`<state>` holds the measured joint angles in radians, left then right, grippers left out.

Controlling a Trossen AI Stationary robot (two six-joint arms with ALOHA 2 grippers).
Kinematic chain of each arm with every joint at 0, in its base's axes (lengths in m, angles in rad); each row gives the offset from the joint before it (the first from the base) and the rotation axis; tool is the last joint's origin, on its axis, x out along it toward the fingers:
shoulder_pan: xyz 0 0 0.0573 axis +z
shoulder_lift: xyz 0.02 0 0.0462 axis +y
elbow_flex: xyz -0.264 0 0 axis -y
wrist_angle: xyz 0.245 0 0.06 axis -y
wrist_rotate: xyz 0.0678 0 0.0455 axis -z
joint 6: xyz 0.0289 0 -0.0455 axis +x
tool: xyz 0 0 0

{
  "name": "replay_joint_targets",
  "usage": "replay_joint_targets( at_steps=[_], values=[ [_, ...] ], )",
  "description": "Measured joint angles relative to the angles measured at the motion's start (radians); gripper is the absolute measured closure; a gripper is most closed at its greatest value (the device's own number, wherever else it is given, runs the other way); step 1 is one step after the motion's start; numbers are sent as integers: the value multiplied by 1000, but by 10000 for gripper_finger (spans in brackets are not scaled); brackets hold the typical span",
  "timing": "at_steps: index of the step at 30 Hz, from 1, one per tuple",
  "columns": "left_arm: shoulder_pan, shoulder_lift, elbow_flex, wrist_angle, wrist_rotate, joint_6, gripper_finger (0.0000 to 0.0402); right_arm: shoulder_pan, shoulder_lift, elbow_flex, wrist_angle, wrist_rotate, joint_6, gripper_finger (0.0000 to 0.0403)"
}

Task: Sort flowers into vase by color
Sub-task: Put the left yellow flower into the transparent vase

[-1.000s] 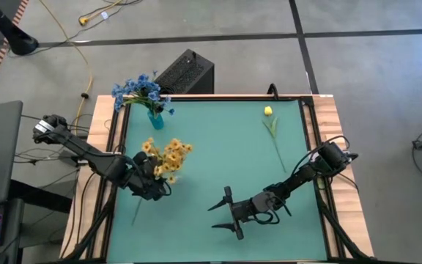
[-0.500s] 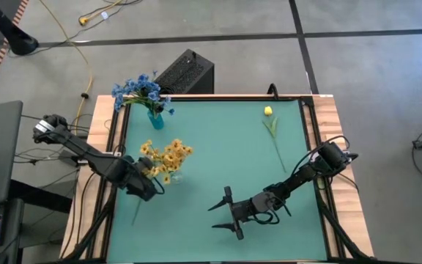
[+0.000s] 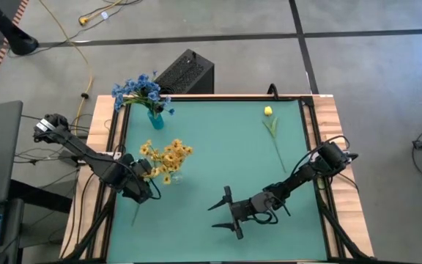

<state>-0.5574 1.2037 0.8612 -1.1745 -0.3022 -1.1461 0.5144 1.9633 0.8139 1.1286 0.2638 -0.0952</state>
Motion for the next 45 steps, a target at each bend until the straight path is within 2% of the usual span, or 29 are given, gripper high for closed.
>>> replay_joint_targets(
  at_steps=[4, 8, 11, 24, 28, 30, 33, 39, 45],
  values=[
    [-2, 0, -56, 75, -8, -16, 196, 0, 0, 0, 0, 0, 0, 107],
    [-2, 1, -162, 194, 63, -45, 196, 0, 0, 0, 0, 0, 0, 107],
    [-2, 1, -218, 221, 78, -70, 196, 0, 0, 0, 0, 0, 0, 107],
    [-1, -2, -389, 454, 92, -106, 196, -6, 0, 0, -15, 0, 17, 107],
    [-1, -3, -405, 468, 110, -105, 199, -8, 0, 0, -18, 0, 17, 107],
    [-1, -4, -405, 467, 119, -96, 214, -12, 0, 0, -17, 0, 17, 107],
    [-1, -4, -406, 469, 119, -82, 257, -15, 0, 0, -20, 0, 17, 107],
    [-1, -1, -389, 458, 106, -86, 383, -15, 0, 0, -23, 0, 26, 107],
    [-1, 2, -302, 340, 22, -92, 393, -24, 0, 0, -22, -1, 69, 107]
  ],
)
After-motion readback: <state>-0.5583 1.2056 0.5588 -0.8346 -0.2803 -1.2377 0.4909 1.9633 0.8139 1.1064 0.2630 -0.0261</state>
